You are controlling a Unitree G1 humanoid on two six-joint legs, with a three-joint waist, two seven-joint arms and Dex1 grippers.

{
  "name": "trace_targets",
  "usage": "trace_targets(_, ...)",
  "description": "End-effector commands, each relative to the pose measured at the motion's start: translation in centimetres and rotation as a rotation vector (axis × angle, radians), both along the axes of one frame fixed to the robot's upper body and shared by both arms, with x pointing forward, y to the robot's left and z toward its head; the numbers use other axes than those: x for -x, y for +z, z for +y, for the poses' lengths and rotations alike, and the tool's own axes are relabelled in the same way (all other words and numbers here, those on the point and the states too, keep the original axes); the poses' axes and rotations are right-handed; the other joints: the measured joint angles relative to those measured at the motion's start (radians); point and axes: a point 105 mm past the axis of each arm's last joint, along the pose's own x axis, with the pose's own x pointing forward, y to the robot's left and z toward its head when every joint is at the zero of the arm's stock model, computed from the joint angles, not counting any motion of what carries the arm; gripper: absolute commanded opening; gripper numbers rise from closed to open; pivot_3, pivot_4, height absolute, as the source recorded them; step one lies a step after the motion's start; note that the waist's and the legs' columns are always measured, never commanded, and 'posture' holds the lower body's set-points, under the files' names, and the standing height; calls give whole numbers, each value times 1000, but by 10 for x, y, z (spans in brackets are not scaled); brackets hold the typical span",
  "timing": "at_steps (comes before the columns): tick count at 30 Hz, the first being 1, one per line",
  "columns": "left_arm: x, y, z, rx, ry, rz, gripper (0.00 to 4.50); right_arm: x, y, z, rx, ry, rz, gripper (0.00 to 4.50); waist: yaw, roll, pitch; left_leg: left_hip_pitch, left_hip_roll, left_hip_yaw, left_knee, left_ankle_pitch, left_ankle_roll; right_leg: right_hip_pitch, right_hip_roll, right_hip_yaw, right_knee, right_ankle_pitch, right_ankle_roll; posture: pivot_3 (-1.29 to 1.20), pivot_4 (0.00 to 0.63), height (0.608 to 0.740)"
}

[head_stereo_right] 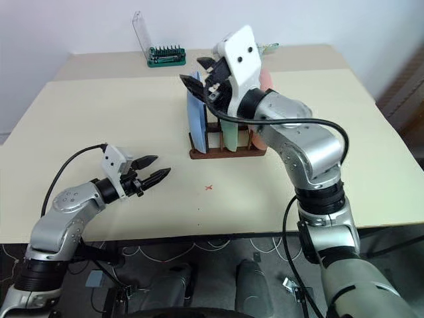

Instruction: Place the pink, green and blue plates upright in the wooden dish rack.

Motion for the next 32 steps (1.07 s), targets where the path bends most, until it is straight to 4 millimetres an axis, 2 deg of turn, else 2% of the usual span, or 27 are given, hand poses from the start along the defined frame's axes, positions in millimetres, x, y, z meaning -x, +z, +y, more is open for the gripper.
trace_targets(1,-1,7,10,-8,41,-52,2944,27,15,-42,15,18,-133,2333,18,-1,0,0,0,0,0,0,0,1,0,0,-2,0,0,0,150,740)
trace_targets(4,-7,5,22,-16,102,-72,2944,32,-14,-82,122,-55,-80,2333,27,-1,0,0,-1,0,1,-1,1,4,0,0,-4,0,0,0,150,740)
trace_targets(6,-9,5,27,-15,126,-85,2944,33,-26,-102,147,-100,-43,2333,27,0,1,0,0,1,1,-1,1,4,0,0,-5,0,0,0,150,740)
trace_targets(8,-11,6,28,-14,135,-96,2944,33,-32,-113,147,-124,-18,2333,16,0,1,1,0,3,1,-1,1,3,0,0,-4,0,0,0,150,740)
trace_targets(9,-13,5,32,-11,146,-96,2944,33,-52,-129,181,-159,49,2333,16,1,1,1,1,3,1,-1,1,3,0,0,-4,0,0,0,150,740)
trace_targets(12,-16,2,36,-10,157,-96,2944,32,-90,-166,209,-264,177,2333,21,-1,0,2,2,3,1,-1,2,5,0,0,-4,0,0,0,150,740)
trace_targets(14,-17,1,32,-8,153,-96,2944,30,-105,-181,231,-312,207,2333,21,0,1,2,1,4,2,-1,2,6,-1,0,-5,0,0,0,150,740)
trace_targets(22,-16,-9,33,-30,163,-80,2944,15,-145,-192,188,-355,266,2333,17,1,1,4,2,5,2,-1,2,6,0,1,-4,0,0,0,150,740)
trace_targets(24,-16,-7,35,-26,173,-84,2944,14,-156,-191,231,-356,268,2333,18,1,1,4,2,5,2,-1,2,6,0,1,-4,0,0,0,150,740)
trace_targets(32,-14,-12,31,-19,191,-82,2944,6,-159,-186,232,-352,263,2333,18,1,1,4,2,4,2,-1,2,6,0,1,-4,0,0,0,150,740)
